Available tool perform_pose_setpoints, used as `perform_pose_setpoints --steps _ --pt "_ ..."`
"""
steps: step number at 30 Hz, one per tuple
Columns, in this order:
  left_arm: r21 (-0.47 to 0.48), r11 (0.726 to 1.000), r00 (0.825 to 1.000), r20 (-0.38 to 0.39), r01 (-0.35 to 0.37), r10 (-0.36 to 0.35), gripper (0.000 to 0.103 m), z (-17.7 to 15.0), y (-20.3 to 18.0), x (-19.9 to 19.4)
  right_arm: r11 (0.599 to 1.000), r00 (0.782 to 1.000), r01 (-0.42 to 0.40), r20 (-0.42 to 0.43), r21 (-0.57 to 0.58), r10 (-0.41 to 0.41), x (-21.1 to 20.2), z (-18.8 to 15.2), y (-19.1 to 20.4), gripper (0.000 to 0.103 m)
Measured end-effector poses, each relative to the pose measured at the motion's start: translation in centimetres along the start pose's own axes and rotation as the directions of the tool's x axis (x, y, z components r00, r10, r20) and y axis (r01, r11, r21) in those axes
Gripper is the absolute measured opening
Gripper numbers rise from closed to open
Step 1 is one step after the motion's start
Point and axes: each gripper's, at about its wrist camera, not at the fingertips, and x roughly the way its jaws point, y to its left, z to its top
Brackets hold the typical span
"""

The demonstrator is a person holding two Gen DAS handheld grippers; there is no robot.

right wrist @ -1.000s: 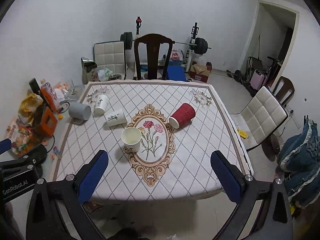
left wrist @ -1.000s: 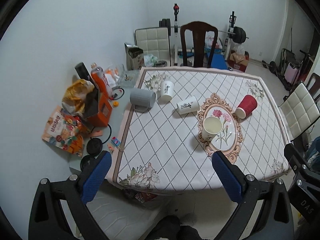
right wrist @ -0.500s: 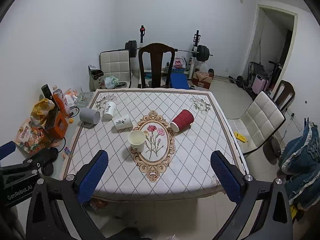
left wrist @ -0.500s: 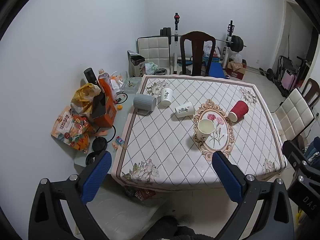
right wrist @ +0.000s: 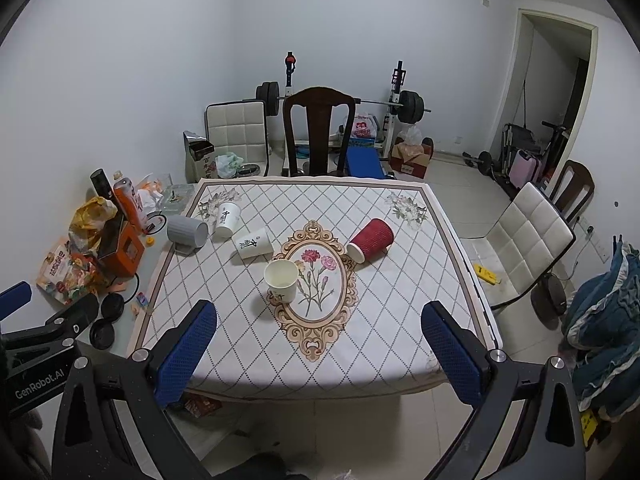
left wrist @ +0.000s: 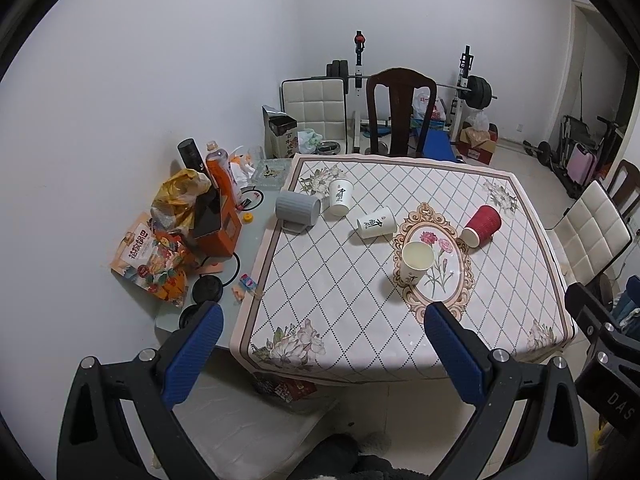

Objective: Flip cup upright

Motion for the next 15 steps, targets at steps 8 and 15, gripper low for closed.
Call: perform_pose_setpoints --steps 8,15 --pt "-0.005 1.000 1.000 -0.002 -0.006 0.006 0.103 -0.11 0.27 0.09 1.000 1.000 -0.001 -0.009 -0.008 0.001 -0.04 -0.06 0.03 0.103" --pt "-0.006 1.000 1.000 -0.002 -0.006 0.006 0.103 -0.18 0.21 0.12 1.000 1.000 -0.002 -0.008 -0.008 0.002 0.03 -0.07 0.12 0.103"
